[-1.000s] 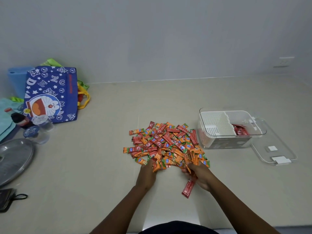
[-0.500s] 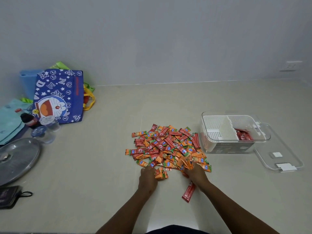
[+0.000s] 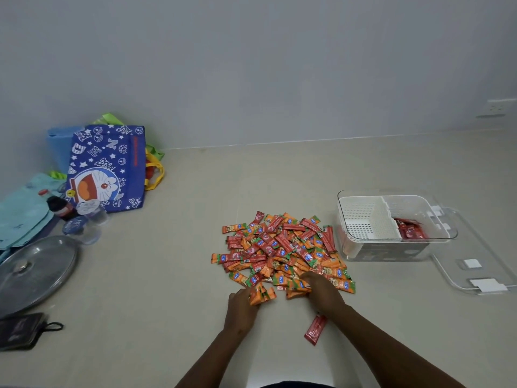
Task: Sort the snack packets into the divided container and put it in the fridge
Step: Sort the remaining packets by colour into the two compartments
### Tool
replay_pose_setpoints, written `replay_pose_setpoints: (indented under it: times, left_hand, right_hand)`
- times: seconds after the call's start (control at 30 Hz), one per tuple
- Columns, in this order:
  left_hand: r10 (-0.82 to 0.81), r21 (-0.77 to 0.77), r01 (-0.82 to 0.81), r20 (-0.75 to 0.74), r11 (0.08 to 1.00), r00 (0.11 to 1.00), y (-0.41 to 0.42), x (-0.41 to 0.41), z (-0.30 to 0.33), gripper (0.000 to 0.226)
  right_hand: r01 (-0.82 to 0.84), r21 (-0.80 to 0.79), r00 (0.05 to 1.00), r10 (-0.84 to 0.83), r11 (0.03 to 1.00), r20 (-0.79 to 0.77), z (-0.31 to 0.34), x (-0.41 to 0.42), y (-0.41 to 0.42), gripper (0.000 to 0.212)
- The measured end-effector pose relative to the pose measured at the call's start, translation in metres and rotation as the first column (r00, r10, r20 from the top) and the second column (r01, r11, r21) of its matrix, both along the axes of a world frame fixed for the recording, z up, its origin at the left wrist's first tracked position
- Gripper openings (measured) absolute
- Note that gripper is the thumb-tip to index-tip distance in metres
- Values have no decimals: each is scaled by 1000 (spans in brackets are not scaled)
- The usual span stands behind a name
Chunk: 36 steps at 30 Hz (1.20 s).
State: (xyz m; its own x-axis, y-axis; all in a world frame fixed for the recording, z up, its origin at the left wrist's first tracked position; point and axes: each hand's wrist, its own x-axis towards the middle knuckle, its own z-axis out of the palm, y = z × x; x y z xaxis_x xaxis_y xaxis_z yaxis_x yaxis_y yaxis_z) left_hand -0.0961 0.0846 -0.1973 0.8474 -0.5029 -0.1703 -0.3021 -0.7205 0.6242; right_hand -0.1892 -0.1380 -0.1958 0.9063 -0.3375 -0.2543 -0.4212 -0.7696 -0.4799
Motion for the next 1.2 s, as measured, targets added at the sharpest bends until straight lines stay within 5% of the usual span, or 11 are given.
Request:
replay_pose_setpoints:
  times: [0.2,0.3,0.53,0.73,0.93,1.03,1.2]
  left_hand:
    - [-6,-81,4,-14,997,1000,-16,-5,20,19]
    - [-6,-131,1,-43,991,999,-26,-8,29,16]
    - [61,-248,-137,-289,959,955,-63,-9,51,24]
    - [88,-341,-240,-405,909,910,-120,-7,84,43]
    - [64,-414,-249,-413,876,909,-186,-10,129,37]
    - [15,-446,-215,-411,869,912,-213,-14,142,15]
    - [8,-426,-202,-415,882,910,-235,-26,147,30]
  right_hand:
    - [52,37,998,-53,998,20,9,1,-6,46]
    - [196,223,972,-219,955,82,10,0,-9,37]
    - [366,713,808,-585,598,76,52,-16,-25,24]
    - [270,878,674,-729,395,120,105,-24,-64,25]
    - [371,815,566,-804,446,182,138,-17,-136,8]
    - [505,672,666,-740,541,95,137,-7,-175,8]
    - [546,572,814,-548,612,-192,120,19,-207,20]
